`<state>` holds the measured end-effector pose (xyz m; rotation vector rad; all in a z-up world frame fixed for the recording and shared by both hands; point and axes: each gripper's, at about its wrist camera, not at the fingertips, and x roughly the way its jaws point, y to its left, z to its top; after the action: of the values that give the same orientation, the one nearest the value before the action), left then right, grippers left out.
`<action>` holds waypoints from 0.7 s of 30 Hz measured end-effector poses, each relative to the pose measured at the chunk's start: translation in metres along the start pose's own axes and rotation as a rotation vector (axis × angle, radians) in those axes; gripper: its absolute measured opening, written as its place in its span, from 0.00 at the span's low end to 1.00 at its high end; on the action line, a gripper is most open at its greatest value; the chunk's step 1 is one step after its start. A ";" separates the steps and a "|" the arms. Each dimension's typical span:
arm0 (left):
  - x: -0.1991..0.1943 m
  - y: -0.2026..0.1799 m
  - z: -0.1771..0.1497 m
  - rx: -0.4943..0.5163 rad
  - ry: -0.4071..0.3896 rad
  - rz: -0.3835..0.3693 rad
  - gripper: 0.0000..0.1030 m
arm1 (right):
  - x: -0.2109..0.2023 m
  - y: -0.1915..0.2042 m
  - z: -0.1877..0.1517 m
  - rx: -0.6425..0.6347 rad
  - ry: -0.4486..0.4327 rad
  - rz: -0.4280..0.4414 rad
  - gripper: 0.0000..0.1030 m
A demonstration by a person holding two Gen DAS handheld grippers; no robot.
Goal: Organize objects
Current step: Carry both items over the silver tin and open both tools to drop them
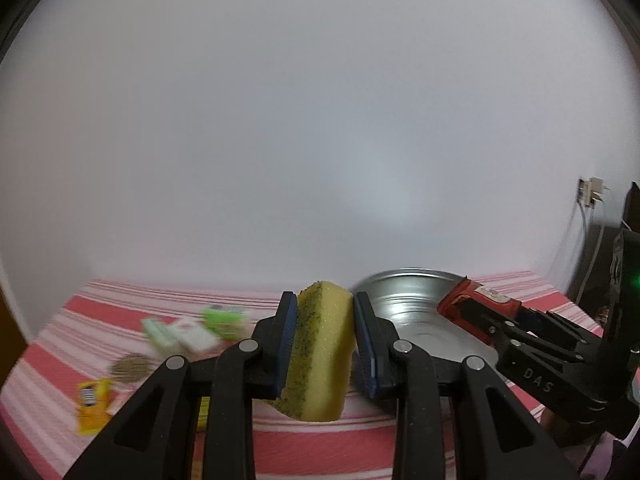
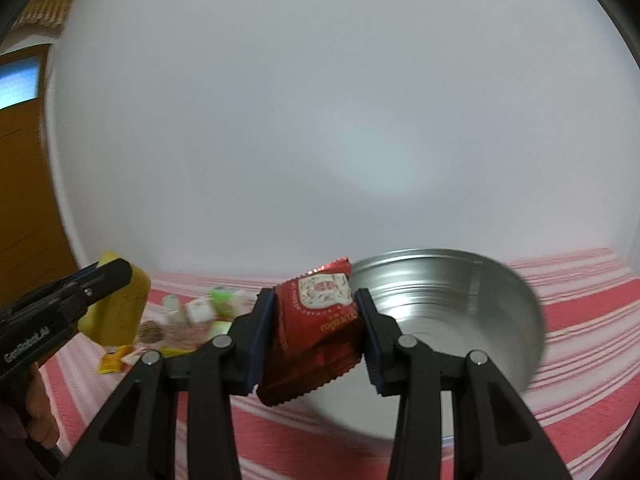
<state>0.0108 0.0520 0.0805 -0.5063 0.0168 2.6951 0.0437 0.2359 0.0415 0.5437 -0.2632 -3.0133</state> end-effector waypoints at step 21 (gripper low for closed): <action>0.117 -0.109 -0.037 -0.003 0.220 -0.134 0.30 | 0.033 -0.111 -0.006 0.038 0.128 -0.191 0.40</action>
<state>-0.0346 0.1934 0.0110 -0.7740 0.0390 2.4981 0.0109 0.3405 0.0049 0.8049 -0.2754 -3.1434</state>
